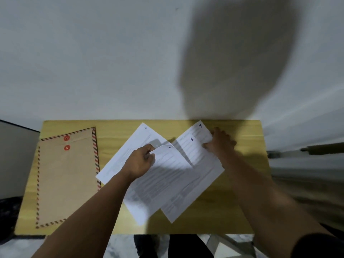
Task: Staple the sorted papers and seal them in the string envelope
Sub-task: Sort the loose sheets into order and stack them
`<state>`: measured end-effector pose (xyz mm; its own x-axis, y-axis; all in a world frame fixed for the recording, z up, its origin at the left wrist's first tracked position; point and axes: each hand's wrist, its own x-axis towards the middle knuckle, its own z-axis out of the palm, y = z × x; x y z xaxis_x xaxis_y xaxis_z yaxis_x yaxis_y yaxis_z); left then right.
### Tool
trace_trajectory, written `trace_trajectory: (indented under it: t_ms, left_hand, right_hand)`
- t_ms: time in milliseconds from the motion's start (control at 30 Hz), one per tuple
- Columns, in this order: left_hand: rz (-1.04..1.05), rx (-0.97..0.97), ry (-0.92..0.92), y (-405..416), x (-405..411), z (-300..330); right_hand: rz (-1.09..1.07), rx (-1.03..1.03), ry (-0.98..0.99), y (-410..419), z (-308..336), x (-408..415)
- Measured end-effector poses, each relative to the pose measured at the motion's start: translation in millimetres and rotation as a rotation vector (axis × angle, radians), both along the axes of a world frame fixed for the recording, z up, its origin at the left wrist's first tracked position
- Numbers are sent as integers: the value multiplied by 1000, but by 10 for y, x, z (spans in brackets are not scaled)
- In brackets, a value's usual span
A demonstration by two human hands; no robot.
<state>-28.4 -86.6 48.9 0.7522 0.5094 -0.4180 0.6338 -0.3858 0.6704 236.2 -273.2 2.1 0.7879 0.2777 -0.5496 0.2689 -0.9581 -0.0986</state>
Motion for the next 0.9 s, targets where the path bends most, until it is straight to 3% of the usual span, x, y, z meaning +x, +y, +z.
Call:
trace_trajectory:
  t_ms: [167, 467, 900]
  left_hand:
    - [11, -15, 11, 49, -25, 66]
    - [34, -22, -86, 39, -300, 296]
    - [-55, 52, -347, 21, -1173, 1120]
  right_hand:
    - [-26, 48, 29, -32, 10, 68]
    - [13, 318, -203, -125, 373, -74]
    - [237, 926, -570, -254, 2257, -1154]
